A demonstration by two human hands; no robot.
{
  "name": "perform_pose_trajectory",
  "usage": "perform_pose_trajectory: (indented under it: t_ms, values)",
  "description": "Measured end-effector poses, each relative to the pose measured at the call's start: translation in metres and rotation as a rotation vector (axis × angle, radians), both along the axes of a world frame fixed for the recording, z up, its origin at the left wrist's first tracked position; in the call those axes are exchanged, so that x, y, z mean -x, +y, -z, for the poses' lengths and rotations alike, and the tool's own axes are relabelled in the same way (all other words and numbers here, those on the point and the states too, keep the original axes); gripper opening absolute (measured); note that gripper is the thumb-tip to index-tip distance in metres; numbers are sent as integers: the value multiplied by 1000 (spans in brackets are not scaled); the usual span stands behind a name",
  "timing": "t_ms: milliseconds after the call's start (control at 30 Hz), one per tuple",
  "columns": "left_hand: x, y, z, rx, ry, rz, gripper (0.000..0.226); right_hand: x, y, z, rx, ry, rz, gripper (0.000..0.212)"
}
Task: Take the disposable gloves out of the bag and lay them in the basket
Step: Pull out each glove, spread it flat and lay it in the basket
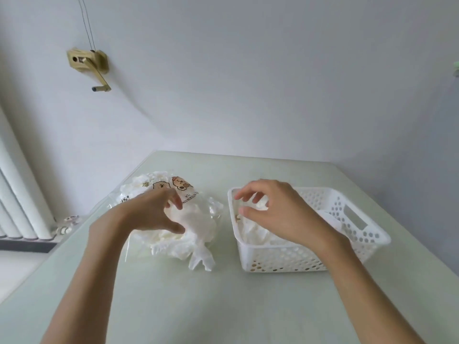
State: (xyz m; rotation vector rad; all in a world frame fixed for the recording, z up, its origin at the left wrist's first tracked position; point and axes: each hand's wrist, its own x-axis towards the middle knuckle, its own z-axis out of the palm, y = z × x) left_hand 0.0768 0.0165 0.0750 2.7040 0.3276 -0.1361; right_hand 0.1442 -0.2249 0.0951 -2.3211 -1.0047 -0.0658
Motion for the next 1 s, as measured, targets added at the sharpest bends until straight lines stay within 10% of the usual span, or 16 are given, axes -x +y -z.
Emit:
perform_pose_trajectory:
  t_ms: [333,1000]
  values:
    - [-8,39,25,276,-146,-87,24,20,106,41,426,-106,122,21]
    - [-13,13,13,39,-339,149,17,-14,87,33,-12,175,84,23]
